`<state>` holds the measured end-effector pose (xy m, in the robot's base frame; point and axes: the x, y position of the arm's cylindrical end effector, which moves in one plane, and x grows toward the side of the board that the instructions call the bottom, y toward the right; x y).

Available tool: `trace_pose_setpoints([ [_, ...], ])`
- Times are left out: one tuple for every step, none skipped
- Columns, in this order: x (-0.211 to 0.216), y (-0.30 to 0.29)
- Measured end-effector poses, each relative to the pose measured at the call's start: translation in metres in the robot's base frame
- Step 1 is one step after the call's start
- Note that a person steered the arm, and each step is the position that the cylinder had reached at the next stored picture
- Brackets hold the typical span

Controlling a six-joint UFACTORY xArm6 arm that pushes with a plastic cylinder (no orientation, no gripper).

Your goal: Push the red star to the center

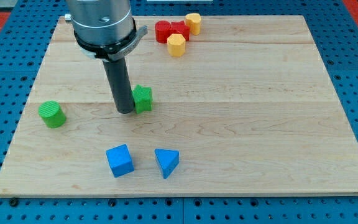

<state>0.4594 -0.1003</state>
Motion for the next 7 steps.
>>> trace_pose_setpoints([
  [-0.039, -0.020],
  [-0.110, -0.028],
  [-0.180, -0.031],
  [-0.226, -0.016],
  [-0.228, 0.066],
  [-0.228, 0.106],
  [-0.226, 0.179],
])
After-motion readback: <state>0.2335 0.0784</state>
